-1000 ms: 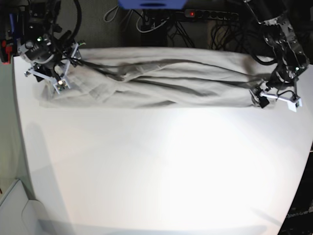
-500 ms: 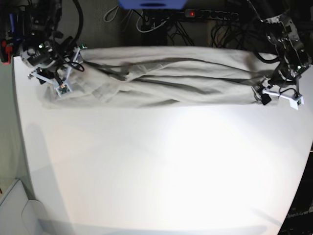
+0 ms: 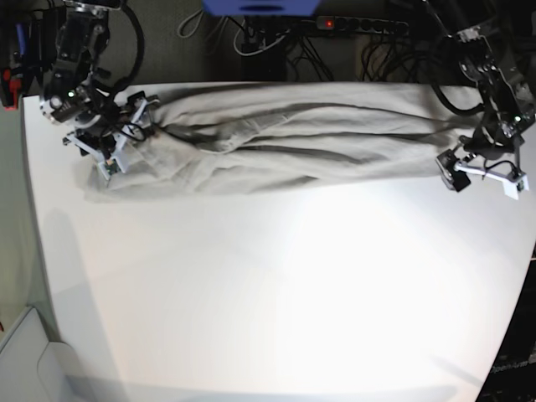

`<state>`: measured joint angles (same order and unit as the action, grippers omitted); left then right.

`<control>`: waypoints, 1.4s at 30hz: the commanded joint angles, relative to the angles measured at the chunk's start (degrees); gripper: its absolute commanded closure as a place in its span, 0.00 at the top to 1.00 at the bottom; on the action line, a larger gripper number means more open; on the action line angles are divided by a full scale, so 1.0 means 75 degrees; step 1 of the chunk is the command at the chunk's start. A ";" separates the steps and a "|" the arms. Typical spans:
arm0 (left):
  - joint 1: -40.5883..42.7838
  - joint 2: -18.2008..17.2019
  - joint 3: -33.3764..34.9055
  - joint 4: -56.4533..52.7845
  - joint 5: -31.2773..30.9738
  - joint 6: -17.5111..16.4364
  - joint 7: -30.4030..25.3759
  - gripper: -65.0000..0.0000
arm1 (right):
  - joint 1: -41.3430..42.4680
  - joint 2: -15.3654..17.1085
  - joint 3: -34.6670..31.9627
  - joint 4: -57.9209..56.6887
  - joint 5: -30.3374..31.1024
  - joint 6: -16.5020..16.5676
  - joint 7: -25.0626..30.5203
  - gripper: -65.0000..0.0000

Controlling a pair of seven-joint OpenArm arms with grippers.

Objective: Layout the t-shirt on the table in an organized manner, then fold the t-shirt properly

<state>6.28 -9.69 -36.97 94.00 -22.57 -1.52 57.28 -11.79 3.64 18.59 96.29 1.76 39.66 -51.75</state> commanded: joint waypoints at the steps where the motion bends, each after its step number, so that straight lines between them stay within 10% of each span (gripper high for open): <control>1: -0.0117 -0.0143 -0.0046 0.0238 -0.0045 0.0009 0.0176 1.00 | -0.0063 -0.0022 -0.0035 -0.0127 -0.0381 0.0045 -0.0339 0.67; 16: 0.0399 -0.1386 0.0012 0.0472 -0.0033 -0.0003 0.1653 1.00 | 0.0207 -0.0022 -0.0035 -0.0138 -0.0381 0.0045 -0.0350 0.67; 42: 0.0680 -0.2160 0.2064 -0.1485 0.0049 -0.0014 -0.0082 1.00 | 0.0265 0.0001 -0.0035 -0.0138 -0.0381 0.0045 -0.0409 0.67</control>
<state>11.38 -25.61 -21.98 82.85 -22.13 -1.45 54.87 -9.56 3.46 18.41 95.39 1.34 39.83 -52.62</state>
